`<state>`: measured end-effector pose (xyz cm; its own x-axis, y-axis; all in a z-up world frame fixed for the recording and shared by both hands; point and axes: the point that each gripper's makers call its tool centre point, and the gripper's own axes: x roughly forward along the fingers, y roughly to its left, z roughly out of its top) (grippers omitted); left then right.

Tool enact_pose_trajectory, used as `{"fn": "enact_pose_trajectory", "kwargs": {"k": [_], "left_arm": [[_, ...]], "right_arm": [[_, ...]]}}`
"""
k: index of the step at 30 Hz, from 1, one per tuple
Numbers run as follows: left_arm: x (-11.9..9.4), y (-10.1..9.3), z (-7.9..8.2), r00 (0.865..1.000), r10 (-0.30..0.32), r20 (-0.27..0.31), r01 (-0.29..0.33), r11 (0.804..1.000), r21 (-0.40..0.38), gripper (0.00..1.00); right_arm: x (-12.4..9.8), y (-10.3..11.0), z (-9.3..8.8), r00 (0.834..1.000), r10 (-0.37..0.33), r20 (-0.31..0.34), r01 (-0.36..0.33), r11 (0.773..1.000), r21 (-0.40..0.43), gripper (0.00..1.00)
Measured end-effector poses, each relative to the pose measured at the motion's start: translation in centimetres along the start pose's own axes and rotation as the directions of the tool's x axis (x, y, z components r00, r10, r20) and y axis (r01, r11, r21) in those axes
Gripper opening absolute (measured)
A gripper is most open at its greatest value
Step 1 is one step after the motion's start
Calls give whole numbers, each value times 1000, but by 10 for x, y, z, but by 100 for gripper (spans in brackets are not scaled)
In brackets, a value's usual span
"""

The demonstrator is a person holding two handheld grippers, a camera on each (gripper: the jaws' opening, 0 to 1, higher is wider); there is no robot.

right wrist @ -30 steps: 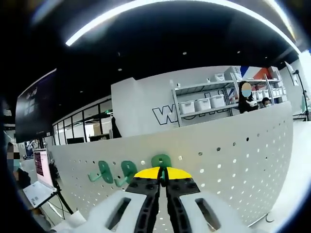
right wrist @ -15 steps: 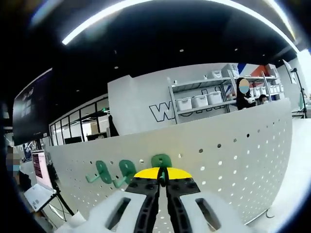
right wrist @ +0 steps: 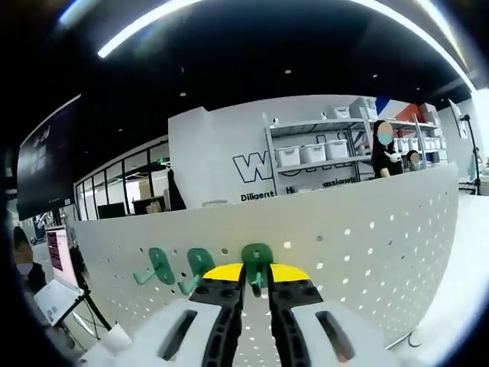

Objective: Insert the hook assembly into the mounting plate slot until the hook locks in place.

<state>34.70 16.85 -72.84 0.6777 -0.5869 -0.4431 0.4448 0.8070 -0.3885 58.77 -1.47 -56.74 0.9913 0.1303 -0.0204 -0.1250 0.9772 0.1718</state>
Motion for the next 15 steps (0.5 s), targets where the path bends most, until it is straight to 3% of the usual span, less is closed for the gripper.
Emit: {"fn": "enact_pose_trajectory", "kwargs": {"k": [2, 3, 4, 5, 8, 12, 15], "left_arm": [[0, 0, -1, 1000, 2, -2, -2, 1000, 0, 96], [-1, 0, -2, 1000, 2, -7, -2, 1000, 1, 96], [-1, 0, -3, 1000, 3, -9, -3, 1000, 3, 96], [-1, 1, -3, 1000, 5, -11, -5, 1000, 6, 96], [-2, 1, -4, 1000, 8, -10, -8, 1000, 4, 96], [-3, 3, -7, 1000, 13, -21, -13, 1000, 6, 96], [-6, 4, -8, 999, 20, -26, -20, 1000, 11, 96]], "right_arm": [[-2, -4, 6, 1000, -18, 17, 18, 1000, 16, 22], [-4, -7, 13, 999, -27, 43, 26, 999, 40, 24], [-8, -8, 29, 994, -25, 110, 15, 996, 92, 24], [-10, -7, 36, 992, -19, 126, 6, 995, 104, 24], [-14, -3, 50, 991, 13, 135, -19, 999, 45, 24], [-21, -1, 55, 989, 40, 140, -40, 999, -1, 24], [-35, -7, 63, 982, 38, 183, -53, 996, 77, 24]]}}
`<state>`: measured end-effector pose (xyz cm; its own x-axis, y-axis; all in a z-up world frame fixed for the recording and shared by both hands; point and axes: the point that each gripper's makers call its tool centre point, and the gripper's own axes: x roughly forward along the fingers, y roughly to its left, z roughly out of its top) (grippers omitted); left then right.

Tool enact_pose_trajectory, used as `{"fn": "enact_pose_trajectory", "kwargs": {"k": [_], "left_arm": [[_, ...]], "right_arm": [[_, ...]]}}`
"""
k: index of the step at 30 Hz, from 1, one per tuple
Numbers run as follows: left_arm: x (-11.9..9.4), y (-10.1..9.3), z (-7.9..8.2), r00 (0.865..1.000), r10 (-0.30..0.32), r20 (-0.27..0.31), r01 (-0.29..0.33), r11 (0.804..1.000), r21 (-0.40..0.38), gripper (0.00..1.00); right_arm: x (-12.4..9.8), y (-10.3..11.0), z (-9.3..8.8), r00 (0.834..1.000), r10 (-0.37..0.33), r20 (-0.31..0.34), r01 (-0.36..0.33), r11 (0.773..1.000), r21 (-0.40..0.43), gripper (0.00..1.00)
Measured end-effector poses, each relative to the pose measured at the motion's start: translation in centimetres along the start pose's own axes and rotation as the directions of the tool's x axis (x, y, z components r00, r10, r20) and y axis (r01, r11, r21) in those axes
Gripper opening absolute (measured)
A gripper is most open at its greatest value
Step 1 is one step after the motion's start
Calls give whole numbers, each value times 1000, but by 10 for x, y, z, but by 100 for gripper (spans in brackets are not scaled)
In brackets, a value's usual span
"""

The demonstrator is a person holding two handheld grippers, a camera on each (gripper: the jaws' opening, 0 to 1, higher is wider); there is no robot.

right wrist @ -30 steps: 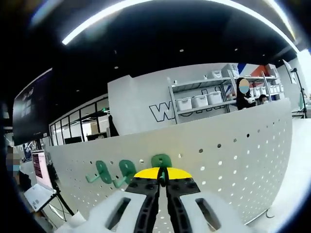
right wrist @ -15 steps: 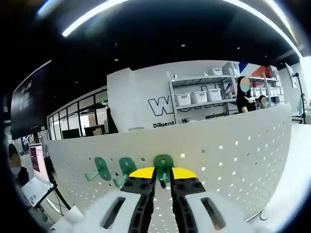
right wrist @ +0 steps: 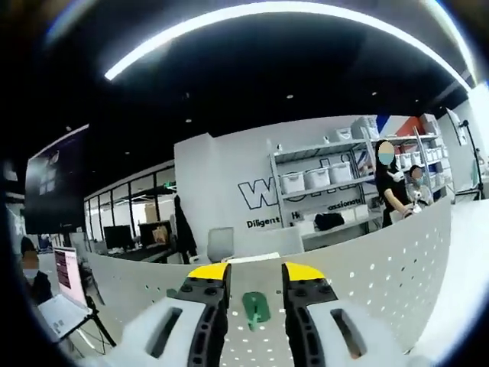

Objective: Insert the hook assembly into the mounting plate slot until the hook locks in place.

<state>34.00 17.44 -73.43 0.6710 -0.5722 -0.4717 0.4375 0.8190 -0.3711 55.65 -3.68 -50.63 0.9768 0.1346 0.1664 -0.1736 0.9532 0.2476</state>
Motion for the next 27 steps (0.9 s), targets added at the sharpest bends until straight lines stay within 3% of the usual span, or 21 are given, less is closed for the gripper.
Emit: {"fn": "enact_pose_trajectory", "kwargs": {"k": [3, 9, 19, 27], "left_arm": [[-4, 3, -1, 1000, 11, -3, -11, 1000, 0, 96], [-8, 7, -4, 1000, 24, -7, -24, 1000, 0, 96], [-12, 7, -10, 999, 34, -19, -34, 999, 5, 95], [-15, 9, -11, 999, 40, -22, -40, 999, 10, 95]], "right_arm": [[-12, -5, 2, 1000, -2, -2, 2, 999, -38, 27], [-37, -16, -17, 997, 16, -78, -26, 993, -119, 28], [-80, -33, -43, 988, 9, -157, -29, 992, -121, 29], [-111, -31, -71, 970, 36, -242, -85, 977, -194, 29]]}}
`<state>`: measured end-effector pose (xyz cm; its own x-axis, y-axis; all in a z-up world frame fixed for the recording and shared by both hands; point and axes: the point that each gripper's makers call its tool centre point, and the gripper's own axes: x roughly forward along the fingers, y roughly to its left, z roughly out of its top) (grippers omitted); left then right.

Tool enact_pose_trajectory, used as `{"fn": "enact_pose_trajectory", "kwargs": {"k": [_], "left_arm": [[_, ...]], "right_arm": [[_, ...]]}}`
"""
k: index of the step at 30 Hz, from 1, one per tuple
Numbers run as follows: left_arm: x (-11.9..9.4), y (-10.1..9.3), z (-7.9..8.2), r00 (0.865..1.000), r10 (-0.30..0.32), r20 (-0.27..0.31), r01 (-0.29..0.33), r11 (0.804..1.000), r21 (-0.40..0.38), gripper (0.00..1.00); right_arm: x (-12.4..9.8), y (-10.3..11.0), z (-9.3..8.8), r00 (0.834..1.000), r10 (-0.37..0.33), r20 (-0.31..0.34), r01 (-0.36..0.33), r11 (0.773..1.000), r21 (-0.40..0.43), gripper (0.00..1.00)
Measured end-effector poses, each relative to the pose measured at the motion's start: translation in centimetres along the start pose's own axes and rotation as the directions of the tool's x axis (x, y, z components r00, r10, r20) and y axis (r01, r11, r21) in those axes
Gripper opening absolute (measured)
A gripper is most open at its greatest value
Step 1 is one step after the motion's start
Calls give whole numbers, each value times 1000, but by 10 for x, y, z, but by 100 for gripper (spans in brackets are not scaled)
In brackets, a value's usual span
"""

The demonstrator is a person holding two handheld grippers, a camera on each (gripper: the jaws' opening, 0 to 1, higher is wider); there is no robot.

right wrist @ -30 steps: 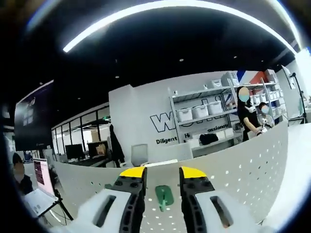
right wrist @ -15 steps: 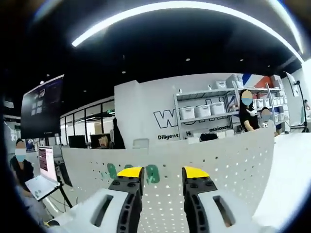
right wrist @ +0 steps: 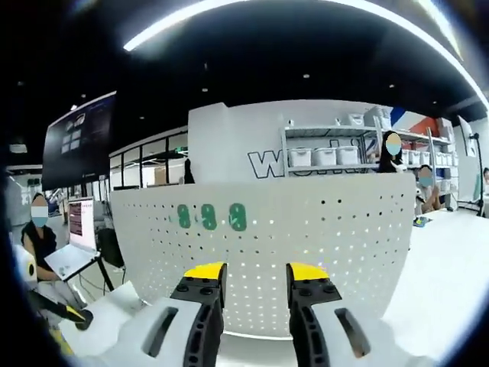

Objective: Insert the hook assembly into the mounting plate slot until the hook locks in place.

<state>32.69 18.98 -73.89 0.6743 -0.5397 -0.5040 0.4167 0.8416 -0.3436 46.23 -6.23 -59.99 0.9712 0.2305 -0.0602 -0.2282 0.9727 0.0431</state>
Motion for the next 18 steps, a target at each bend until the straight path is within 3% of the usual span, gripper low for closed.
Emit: {"fn": "enact_pose_trajectory", "kwargs": {"k": [11, 18], "left_arm": [[-3, -1, -5, 1000, 9, -3, -9, 1000, 4, 94], [-2, -5, -14, 1000, 2, -20, -2, 1000, -3, 94]], "right_arm": [[-37, 17, -54, 991, 48, -123, -57, 996, -70, 28], [-63, 32, -87, 973, 106, -205, -138, 979, -150, 28]]}}
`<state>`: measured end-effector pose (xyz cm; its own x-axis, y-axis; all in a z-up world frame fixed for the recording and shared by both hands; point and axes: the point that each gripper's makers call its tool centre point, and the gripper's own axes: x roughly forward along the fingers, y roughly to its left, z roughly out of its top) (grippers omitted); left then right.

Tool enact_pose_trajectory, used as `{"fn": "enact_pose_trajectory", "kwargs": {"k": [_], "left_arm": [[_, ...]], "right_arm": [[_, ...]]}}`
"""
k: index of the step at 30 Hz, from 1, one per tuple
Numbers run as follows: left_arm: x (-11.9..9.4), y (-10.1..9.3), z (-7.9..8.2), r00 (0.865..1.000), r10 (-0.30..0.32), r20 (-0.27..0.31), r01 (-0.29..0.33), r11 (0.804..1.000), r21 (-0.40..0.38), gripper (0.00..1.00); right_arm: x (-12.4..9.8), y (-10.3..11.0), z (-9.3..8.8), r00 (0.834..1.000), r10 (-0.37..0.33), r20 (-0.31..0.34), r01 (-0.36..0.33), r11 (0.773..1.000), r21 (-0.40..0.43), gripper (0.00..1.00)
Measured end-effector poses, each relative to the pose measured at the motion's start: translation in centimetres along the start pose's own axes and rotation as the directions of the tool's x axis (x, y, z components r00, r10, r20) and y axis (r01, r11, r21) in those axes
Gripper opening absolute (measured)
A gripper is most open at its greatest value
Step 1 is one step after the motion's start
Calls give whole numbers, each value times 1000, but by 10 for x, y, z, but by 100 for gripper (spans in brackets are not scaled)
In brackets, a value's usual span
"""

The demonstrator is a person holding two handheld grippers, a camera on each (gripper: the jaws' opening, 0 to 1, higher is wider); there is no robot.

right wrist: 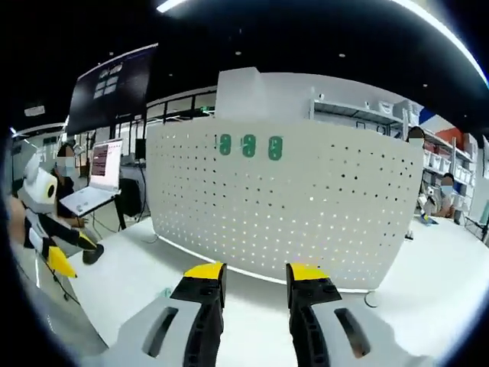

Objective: Insert the hook assembly into the mounting plate slot until the hook locks in place.

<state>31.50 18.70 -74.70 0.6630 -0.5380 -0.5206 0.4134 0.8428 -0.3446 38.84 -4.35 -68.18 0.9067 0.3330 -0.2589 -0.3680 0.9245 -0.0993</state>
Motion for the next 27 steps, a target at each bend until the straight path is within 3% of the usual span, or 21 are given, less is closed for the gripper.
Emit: {"fn": "enact_pose_trajectory", "kwargs": {"k": [3, 13, 27], "left_arm": [[0, -2, -2, 1000, -2, -6, 2, 1000, -1, 94], [-1, -3, -1, 1000, -4, -3, 5, 1000, 5, 94], [-7, 0, -11, 1000, 1, -16, -1, 1000, -3, 94]], "right_arm": [[-5, 1, -22, 997, 8, -72, -10, 1000, -20, 28], [-22, 10, -50, 989, 50, -141, -57, 997, -51, 29], [-45, 33, -82, 959, 145, -244, -181, 975, -129, 29]]}}
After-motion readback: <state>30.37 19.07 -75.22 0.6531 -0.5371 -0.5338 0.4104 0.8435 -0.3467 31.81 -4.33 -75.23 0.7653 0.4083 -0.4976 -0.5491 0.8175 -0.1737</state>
